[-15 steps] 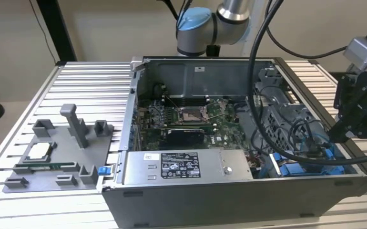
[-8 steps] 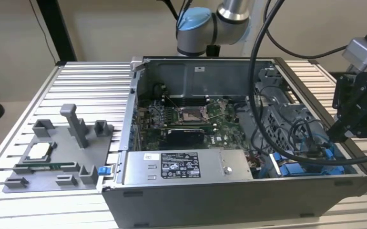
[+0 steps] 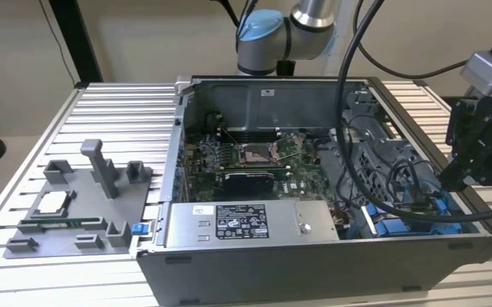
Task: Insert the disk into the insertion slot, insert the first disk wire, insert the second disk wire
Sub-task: 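Insert the second disk wire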
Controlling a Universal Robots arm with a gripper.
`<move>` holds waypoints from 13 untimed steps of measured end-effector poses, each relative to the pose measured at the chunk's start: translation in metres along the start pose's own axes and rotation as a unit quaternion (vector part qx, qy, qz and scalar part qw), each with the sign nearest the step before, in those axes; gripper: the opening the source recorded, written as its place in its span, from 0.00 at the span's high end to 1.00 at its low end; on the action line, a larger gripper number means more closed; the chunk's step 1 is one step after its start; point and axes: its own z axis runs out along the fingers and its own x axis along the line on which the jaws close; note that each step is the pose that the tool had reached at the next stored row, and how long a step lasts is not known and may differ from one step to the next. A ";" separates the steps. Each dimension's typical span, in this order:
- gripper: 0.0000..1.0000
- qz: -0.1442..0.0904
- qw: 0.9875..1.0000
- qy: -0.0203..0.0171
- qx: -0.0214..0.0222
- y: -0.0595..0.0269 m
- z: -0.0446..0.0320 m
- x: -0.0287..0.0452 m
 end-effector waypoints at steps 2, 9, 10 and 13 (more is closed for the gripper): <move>0.00 -0.001 1.000 0.000 0.000 -0.0007 0.0000 0.0000; 0.00 -0.006 1.000 0.001 0.000 -0.0044 0.0023 0.0000; 0.00 -0.007 1.000 0.000 0.000 -0.0049 0.0028 0.0000; 0.00 -0.009 1.000 0.000 0.000 -0.0057 0.0043 0.0001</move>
